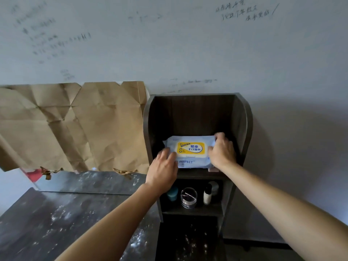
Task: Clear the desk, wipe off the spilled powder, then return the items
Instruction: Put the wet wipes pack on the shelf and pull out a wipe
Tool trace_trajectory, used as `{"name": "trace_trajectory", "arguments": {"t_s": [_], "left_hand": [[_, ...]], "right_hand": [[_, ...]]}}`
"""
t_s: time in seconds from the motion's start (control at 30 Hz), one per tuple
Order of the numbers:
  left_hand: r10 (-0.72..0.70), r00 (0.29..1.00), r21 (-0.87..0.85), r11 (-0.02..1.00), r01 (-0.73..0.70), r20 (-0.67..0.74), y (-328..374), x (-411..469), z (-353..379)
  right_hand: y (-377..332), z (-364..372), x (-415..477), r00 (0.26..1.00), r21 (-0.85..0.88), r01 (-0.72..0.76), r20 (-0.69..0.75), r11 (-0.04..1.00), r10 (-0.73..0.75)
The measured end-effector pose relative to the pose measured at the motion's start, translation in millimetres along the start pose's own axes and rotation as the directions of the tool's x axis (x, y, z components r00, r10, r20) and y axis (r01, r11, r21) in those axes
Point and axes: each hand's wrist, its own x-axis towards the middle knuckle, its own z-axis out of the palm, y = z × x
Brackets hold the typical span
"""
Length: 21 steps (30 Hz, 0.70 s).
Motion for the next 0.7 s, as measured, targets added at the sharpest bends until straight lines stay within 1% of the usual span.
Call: {"name": "trace_trajectory", "arguments": {"t_s": [0.03, 0.1, 0.13, 0.17, 0.23, 0.27, 0.3, 0.43, 0.57, 0.63, 0.7], "left_hand": [[-0.012, 1.000, -0.016, 1.000, 0.012, 0.000, -0.3, 2.2, 3.8], [-0.040, 0.999, -0.033, 0.999, 0.040, 0.005, -1.0, 4.3, 11.1], [-0.043, 0.999, -0.027, 0.999, 0.043, 0.005, -1.6, 4.1, 15.6], [-0.041, 0.999, -0.017, 0.999, 0.041, 0.008, -2.8, 3.0, 20.4], [-0.044, 0.999, -0.002, 0.999, 0.044, 0.005, -5.6, -1.0, 30.2], [-0.044, 0.999, 0.001, 0.999, 0.044, -0.002, -6.9, -3.1, 34.3], [-0.044, 0.999, 0.003, 0.999, 0.044, -0.009, -7.6, -4.8, 36.9], [-0.031, 0.999, 0.029, 0.999, 0.032, -0.030, -9.8, -5.6, 44.2], [-0.015, 0.999, 0.026, 1.000, 0.016, -0.032, -12.2, -5.8, 44.6], [-0.006, 0.999, 0.028, 1.000, 0.006, -0.031, -14.1, -5.2, 45.1], [0.013, 0.999, 0.030, 0.999, -0.012, -0.032, -15.6, -5.6, 46.1]], "right_hand": [[0.8, -2.6, 0.1, 0.994, -0.018, 0.108, -0.028, 0.994, -0.109], [-1.0, -9.7, -0.2, 0.934, -0.022, 0.353, -0.043, 0.935, -0.354], [-3.4, -13.3, -0.6, 0.896, -0.028, 0.444, 0.005, 0.896, -0.444], [-5.9, -15.6, -1.1, 0.860, -0.046, 0.507, 0.090, 0.861, -0.502], [-8.7, -15.5, -3.8, 0.805, -0.100, 0.567, 0.279, 0.818, -0.524], [-7.7, -13.8, -4.2, 0.788, -0.117, 0.575, 0.346, 0.810, -0.509], [-6.1, -12.5, -3.9, 0.777, -0.121, 0.580, 0.381, 0.806, -0.502], [-2.8, -12.0, 3.9, 0.760, -0.137, 0.600, 0.407, 0.788, -0.507], [-4.3, -12.4, 11.0, 0.701, -0.229, 0.693, 0.437, 0.684, -0.564], [-6.9, -12.7, 15.0, 0.690, -0.274, 0.708, 0.464, 0.651, -0.555], [-10.5, -11.0, 16.5, 0.675, -0.344, 0.732, 0.483, 0.589, -0.557]]}}
